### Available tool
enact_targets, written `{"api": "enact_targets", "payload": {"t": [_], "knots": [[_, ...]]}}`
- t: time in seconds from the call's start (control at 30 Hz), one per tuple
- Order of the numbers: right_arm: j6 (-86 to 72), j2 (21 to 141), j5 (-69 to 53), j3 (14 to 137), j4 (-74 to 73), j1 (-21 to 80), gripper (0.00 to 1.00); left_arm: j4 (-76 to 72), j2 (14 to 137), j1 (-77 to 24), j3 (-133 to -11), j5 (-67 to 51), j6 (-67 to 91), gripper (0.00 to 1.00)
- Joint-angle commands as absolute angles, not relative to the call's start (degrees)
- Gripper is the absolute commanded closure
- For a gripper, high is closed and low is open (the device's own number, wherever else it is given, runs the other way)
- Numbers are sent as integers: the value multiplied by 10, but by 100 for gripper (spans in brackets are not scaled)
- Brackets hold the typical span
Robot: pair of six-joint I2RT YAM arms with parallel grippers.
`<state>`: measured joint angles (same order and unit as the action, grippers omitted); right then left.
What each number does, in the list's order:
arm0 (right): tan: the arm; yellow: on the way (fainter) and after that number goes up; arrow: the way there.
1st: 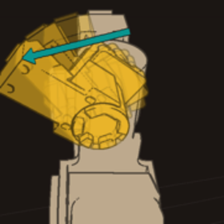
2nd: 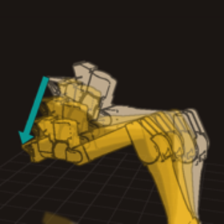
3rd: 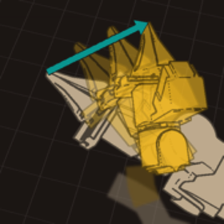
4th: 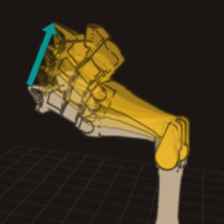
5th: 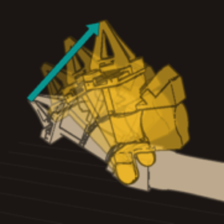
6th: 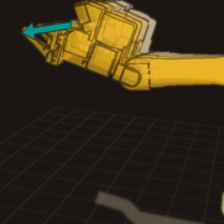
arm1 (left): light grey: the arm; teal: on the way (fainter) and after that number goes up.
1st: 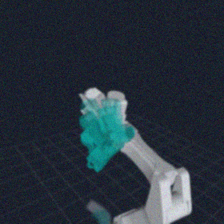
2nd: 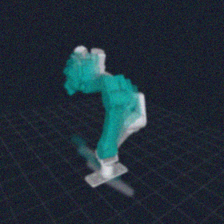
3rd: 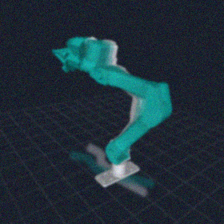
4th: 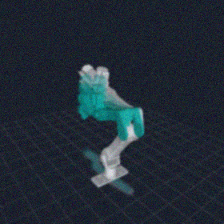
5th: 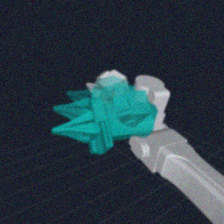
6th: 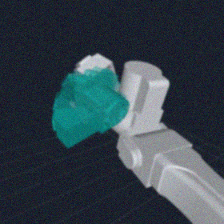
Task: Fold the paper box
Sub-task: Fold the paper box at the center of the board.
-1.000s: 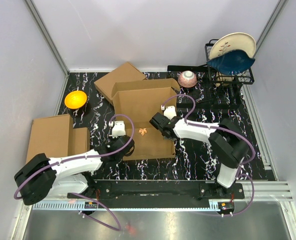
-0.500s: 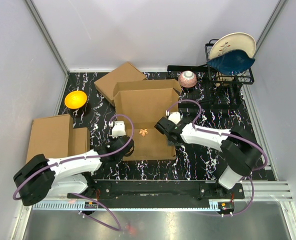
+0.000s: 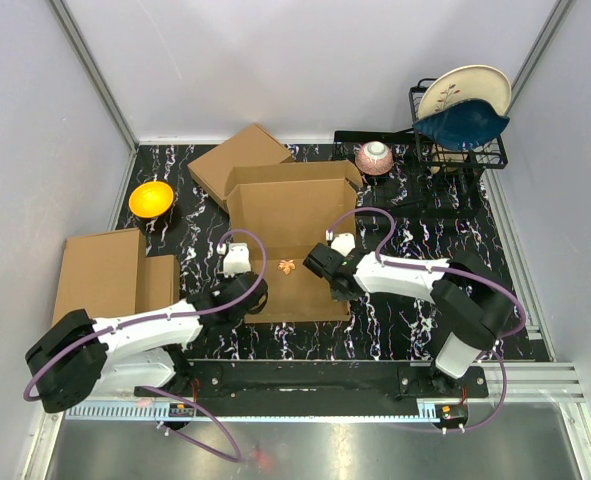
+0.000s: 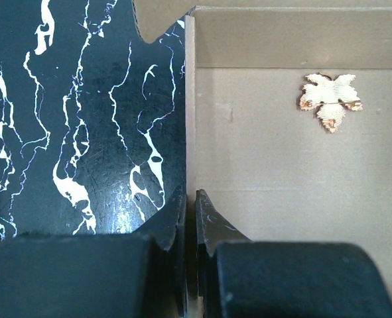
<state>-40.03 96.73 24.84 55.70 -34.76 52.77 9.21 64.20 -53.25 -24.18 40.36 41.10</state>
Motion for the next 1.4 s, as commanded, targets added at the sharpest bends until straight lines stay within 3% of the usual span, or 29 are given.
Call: {"api": "enact_targets", "payload": {"t": [0.0, 0.13, 0.17, 0.2, 0.23, 0.3, 0.4, 0.67, 0.77, 0.97, 1.17, 1.37], "knots": [[-416, 988, 255, 542, -374, 541, 100, 77, 632, -534, -242, 410, 421, 100], [-424, 973, 257, 542, -374, 541, 100, 76, 630, -535, -247, 410, 417, 100], [-424, 960, 258, 546, -374, 541, 90, 76, 628, -534, -248, 410, 416, 100], [-427, 952, 258, 550, -374, 541, 70, 77, 627, -535, -249, 412, 415, 100], [-430, 944, 260, 554, -376, 541, 62, 79, 625, -535, -249, 412, 415, 100], [-433, 920, 265, 567, -382, 541, 48, 82, 618, -535, -249, 415, 415, 100], [-432, 894, 271, 584, -397, 541, 40, 91, 612, -535, -249, 419, 417, 100], [-420, 781, 260, 579, -425, 544, 34, 101, 613, -535, -245, 430, 425, 100], [-407, 709, 215, 550, -412, 552, 42, 100, 618, -535, -243, 432, 428, 100], [-438, 651, 91, 492, -410, 571, 41, 96, 631, -535, -243, 430, 436, 100], [-476, 665, 155, 468, -407, 595, 35, 92, 631, -536, -241, 432, 436, 100], [-474, 738, 279, 547, -410, 592, 31, 99, 606, -536, -245, 433, 423, 100]]}}
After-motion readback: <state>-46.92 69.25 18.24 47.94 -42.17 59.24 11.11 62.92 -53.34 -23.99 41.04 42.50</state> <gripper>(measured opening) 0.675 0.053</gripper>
